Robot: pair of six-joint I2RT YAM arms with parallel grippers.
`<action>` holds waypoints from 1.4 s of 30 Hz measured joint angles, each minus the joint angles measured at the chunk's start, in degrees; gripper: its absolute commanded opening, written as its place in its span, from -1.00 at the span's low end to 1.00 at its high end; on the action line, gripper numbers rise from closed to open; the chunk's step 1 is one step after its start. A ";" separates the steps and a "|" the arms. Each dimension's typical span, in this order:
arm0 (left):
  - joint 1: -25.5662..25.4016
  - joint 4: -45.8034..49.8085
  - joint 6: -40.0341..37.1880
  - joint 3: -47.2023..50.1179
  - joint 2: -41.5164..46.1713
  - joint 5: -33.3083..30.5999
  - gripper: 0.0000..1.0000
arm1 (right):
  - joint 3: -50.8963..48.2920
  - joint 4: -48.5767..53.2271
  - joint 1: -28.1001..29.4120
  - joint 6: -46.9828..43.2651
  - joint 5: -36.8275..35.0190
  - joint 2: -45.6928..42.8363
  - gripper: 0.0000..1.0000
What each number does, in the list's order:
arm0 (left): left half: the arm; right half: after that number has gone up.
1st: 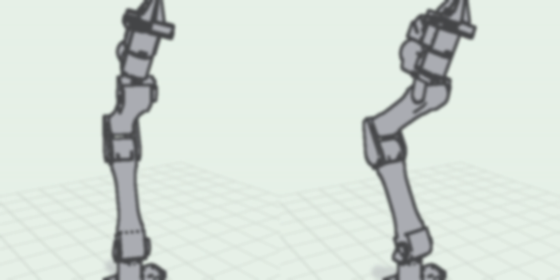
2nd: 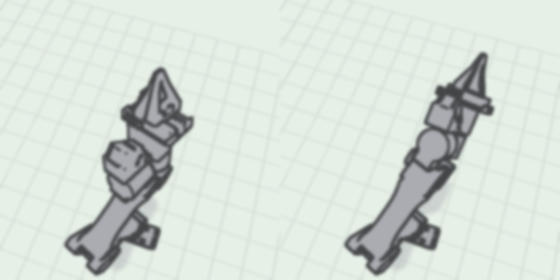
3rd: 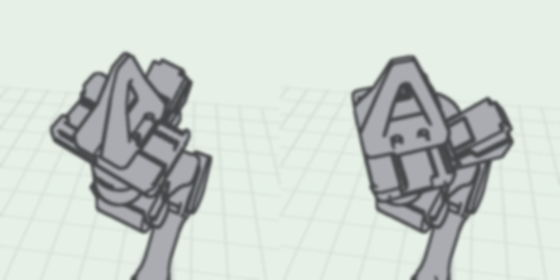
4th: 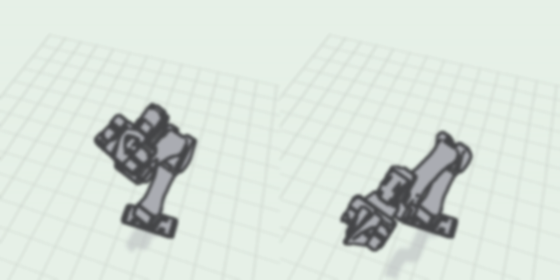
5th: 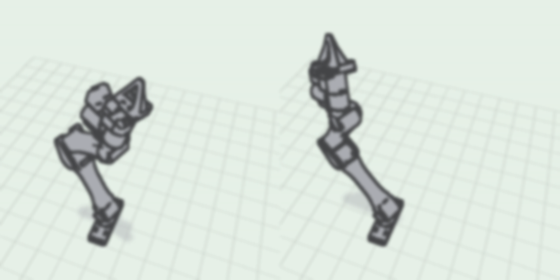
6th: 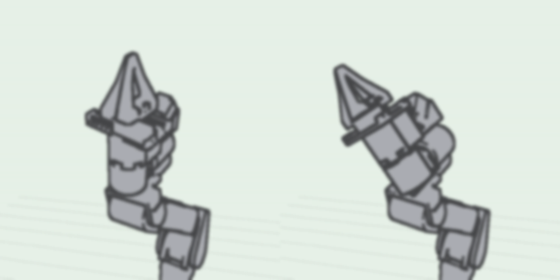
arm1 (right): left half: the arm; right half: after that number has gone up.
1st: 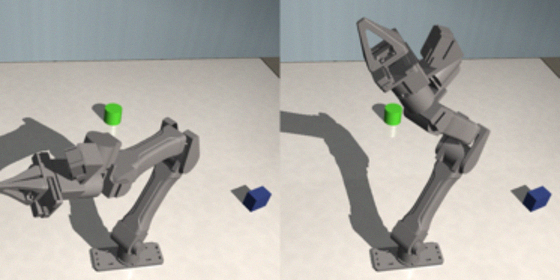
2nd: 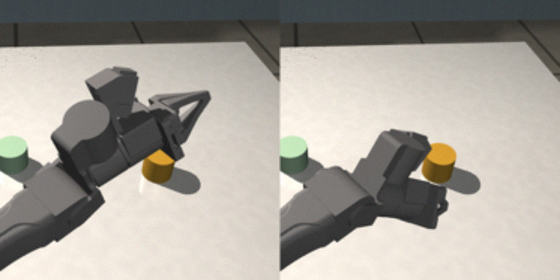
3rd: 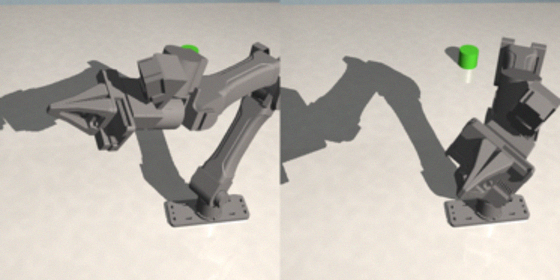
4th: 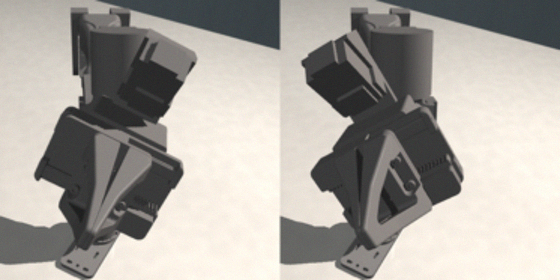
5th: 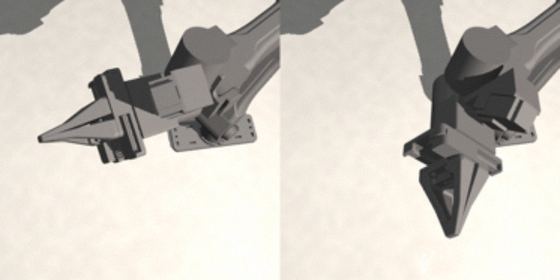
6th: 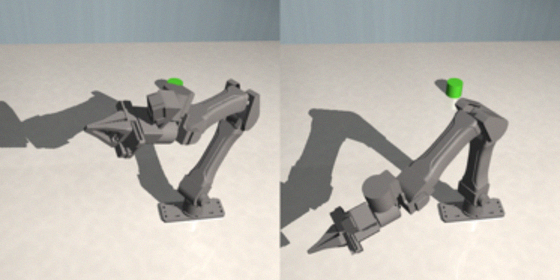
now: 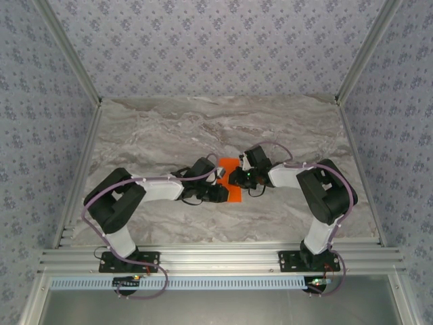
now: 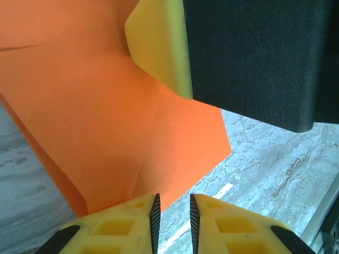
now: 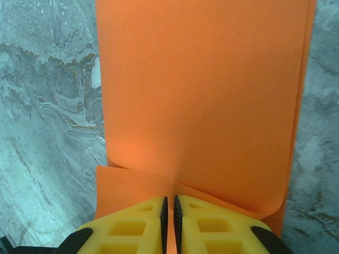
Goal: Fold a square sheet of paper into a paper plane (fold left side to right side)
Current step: Fold the triangle a second time at the center of the table.
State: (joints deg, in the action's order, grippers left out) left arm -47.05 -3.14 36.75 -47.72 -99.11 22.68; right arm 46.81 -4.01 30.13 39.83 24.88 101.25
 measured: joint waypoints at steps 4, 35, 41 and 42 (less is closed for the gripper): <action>0.00 0.02 0.37 0.00 -0.02 -0.20 -0.53 | 0.02 0.07 0.00 0.00 0.00 0.00 -0.67; 0.00 -4.35 3.45 5.88 2.14 -1.73 -0.62 | 1.03 1.77 0.00 -0.24 0.00 0.31 -0.67; 0.04 -1.38 3.85 7.82 6.64 -1.90 -0.61 | 1.11 1.88 0.00 -0.26 0.00 0.31 -0.67; 0.04 -1.40 3.85 7.82 7.30 -1.88 -0.61 | 1.14 1.92 0.00 -0.26 0.00 0.31 -0.67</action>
State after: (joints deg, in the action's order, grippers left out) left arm -47.00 -4.54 40.60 -39.90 -91.81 20.80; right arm 47.94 -2.09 30.13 39.57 24.88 101.56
